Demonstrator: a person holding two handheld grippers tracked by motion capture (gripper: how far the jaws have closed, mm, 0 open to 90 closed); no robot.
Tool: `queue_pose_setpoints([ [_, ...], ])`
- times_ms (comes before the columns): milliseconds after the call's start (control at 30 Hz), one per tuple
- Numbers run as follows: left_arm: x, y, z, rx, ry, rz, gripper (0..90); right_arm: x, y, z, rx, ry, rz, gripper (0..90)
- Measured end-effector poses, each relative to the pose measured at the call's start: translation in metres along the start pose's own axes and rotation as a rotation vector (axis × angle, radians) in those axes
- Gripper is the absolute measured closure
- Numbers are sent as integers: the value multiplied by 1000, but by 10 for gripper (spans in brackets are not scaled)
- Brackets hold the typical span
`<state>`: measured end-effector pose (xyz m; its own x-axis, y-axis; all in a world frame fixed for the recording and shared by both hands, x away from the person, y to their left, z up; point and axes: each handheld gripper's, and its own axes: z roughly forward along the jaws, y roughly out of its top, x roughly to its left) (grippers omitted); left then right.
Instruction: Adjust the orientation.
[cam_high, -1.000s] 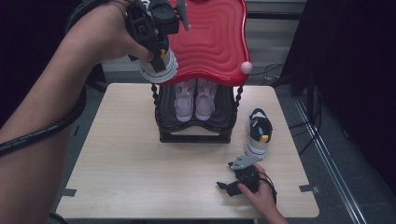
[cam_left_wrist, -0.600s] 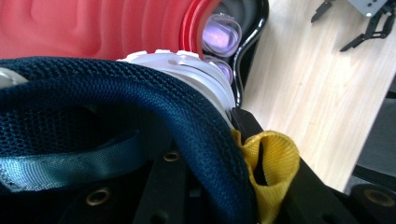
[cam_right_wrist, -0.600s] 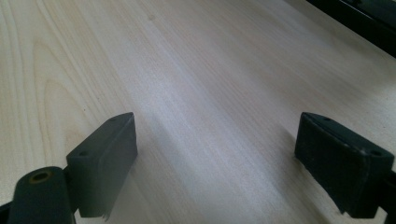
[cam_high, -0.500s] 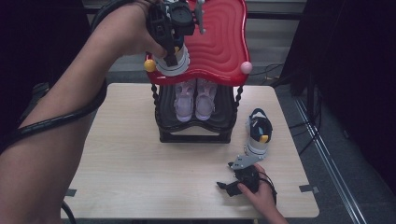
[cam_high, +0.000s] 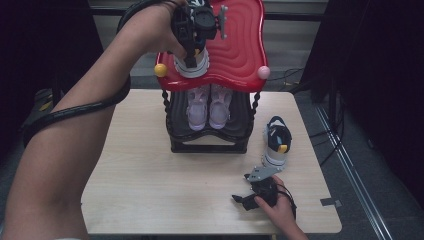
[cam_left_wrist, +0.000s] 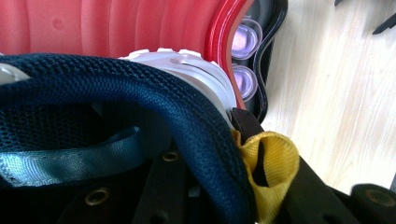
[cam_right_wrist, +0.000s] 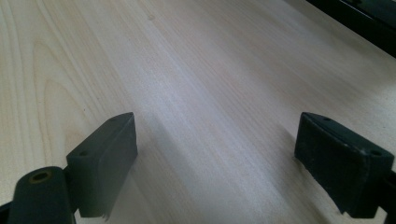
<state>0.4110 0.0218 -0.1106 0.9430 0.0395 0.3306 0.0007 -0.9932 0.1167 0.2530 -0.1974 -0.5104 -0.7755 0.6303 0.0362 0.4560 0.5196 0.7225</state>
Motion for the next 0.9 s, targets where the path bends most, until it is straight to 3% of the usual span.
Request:
queue_pose_setpoints([
  [67,2,1,2,1,-10,-7,757,0,0,0,0,0,-1,125],
  [100,4,3,3,5,1,16,754,0,0,0,0,0,-1,125],
  [200,8,5,5,10,-12,24,753,0,0,0,0,0,-1,124],
  [267,8,5,7,5,-18,5,753,0,0,0,2,0,0,125],
  [300,12,6,8,15,-18,25,752,0,0,0,1,0,-2,125],
  [667,24,8,13,13,-38,49,747,0,0,0,2,-1,-2,125],
  [733,25,8,13,11,-40,37,744,0,0,0,2,-1,-2,125],
  [900,28,9,14,20,-47,66,740,0,0,0,4,1,4,125],
])
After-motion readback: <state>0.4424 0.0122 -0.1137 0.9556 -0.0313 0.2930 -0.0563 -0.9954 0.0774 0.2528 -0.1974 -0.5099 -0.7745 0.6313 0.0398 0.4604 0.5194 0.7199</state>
